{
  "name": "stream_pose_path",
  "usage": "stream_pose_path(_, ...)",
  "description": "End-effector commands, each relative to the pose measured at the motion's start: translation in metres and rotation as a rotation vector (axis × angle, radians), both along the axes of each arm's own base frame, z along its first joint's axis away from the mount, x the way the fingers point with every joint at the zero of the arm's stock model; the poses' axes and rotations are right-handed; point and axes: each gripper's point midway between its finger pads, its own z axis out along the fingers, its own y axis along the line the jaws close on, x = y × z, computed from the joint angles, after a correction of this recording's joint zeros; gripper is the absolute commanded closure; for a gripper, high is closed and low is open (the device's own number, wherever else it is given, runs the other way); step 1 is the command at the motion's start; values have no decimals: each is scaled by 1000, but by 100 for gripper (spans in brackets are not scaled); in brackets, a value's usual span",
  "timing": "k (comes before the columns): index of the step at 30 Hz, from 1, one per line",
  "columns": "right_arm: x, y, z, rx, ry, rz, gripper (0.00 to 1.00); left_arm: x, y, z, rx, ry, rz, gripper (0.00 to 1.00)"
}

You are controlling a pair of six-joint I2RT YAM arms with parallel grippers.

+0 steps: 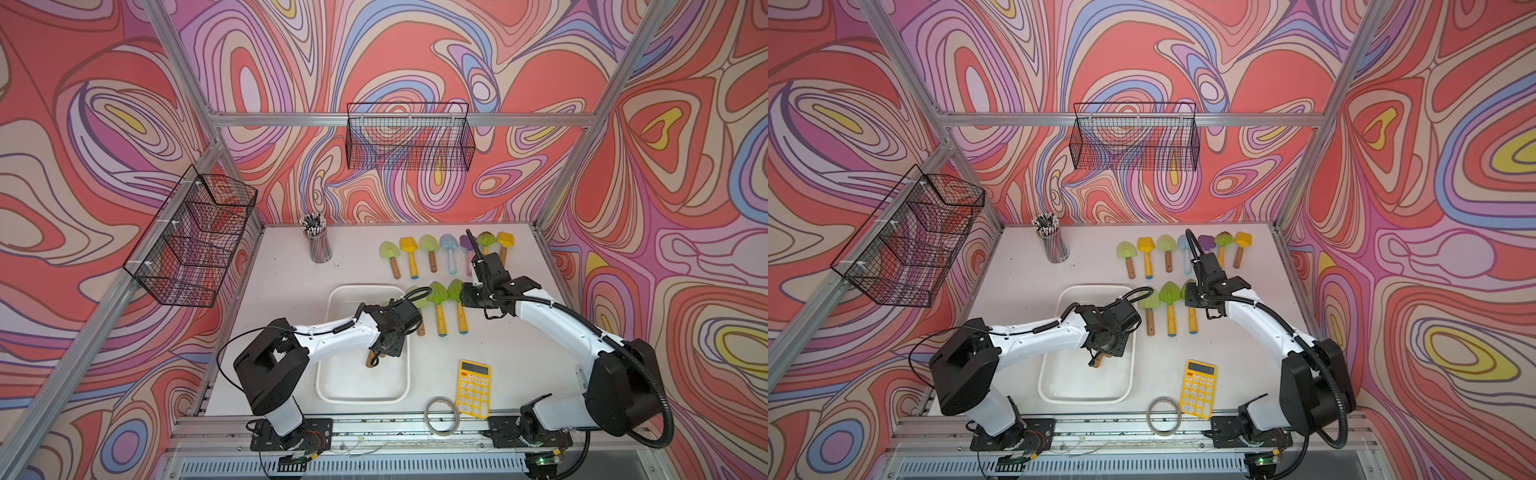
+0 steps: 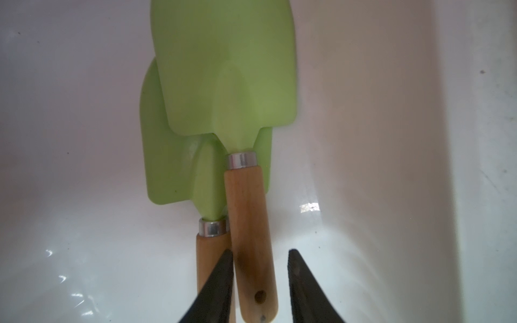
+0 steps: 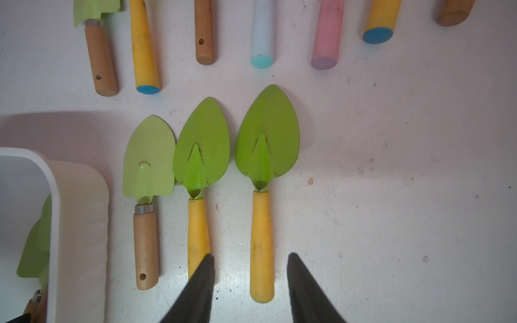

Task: Take the shovel out of the storage box
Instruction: Adjust the shovel in the storage box, then pick up the shovel from the storage box.

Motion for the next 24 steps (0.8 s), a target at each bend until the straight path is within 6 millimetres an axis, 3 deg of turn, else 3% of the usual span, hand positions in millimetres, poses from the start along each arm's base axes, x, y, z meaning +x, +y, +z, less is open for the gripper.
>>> stream_pose_path(1,-1,-1,-5,3,3,2,55,-4,5,-7,43,28,22,64)
stream_pose_path(10,0,0,-4,4,0,6,55,-9,12,-20,97,58,34,63)
stream_pose_path(16,-1,0,-4,5,-3,7,55,-7,16,-16,133,37,31,64)
stream_pose_path(24,-2,0,-1,10,-8,6,55,-6,20,-14,168,33,27,79)
